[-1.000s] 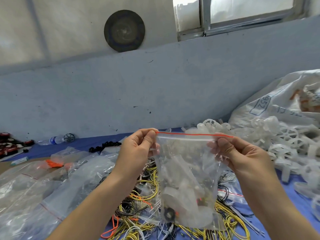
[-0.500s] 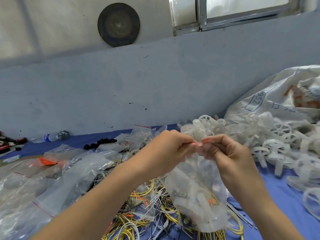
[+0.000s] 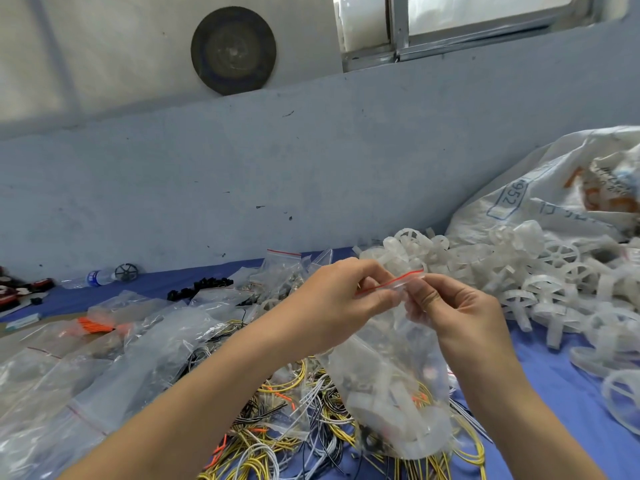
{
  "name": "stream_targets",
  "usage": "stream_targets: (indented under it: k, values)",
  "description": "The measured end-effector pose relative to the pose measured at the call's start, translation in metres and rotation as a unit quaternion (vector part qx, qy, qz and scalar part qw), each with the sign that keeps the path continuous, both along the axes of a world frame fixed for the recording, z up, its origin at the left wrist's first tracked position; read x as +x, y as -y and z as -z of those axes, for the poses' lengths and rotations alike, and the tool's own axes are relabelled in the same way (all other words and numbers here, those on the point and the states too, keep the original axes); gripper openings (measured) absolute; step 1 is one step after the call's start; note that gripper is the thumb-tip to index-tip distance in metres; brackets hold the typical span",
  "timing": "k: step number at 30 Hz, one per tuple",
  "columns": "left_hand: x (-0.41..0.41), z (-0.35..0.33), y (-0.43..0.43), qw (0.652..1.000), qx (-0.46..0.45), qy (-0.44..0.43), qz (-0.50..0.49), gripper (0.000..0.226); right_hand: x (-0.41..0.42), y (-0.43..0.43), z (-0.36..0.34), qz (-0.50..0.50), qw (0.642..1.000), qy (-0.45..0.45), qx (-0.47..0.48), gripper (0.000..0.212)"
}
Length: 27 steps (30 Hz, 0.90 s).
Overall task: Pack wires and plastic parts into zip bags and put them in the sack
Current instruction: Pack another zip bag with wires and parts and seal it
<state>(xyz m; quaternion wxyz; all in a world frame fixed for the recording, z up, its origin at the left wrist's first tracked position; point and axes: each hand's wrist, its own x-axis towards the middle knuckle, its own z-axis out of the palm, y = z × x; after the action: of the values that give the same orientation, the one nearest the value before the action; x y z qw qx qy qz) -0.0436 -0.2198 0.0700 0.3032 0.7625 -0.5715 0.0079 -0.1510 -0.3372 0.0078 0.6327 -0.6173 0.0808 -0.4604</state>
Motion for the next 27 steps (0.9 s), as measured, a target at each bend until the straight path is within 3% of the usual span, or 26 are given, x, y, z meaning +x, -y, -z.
stream_targets:
  k: [4,7,10,13,17,22,27]
  values:
    - [0.000,-0.003,0.002,0.999,-0.018,0.028,0.009,0.023,0.001,0.001,0.001,0.008,1.000,0.003,-0.012,0.012]
    - [0.003,0.000,0.005,0.997,-0.040,0.061,-0.004,0.020,0.002,0.002,0.001,0.015,1.000,0.000,-0.020,0.019]
    - [0.005,0.003,0.008,0.993,-0.047,0.106,-0.020,0.019,0.001,0.000,0.001,-0.001,1.000,0.013,-0.019,0.014]
    - [0.003,0.004,0.008,0.994,-0.053,0.094,-0.017,0.019,0.000,-0.002,0.001,-0.008,1.000,0.020,-0.010,0.011]
    - [0.000,-0.004,0.012,0.999,0.018,0.029,-0.020,0.031,0.001,0.000,0.000,-0.003,1.000,0.020,-0.001,0.010]
    - [-0.002,-0.011,0.010,0.994,0.061,0.095,-0.004,0.038,0.000,0.001,-0.001,0.010,1.000,0.023,0.004,0.015]
    - [0.002,-0.008,-0.007,0.992,0.069,0.110,0.004,0.026,0.001,0.002,-0.001,0.027,0.999,0.025,0.036,0.018]
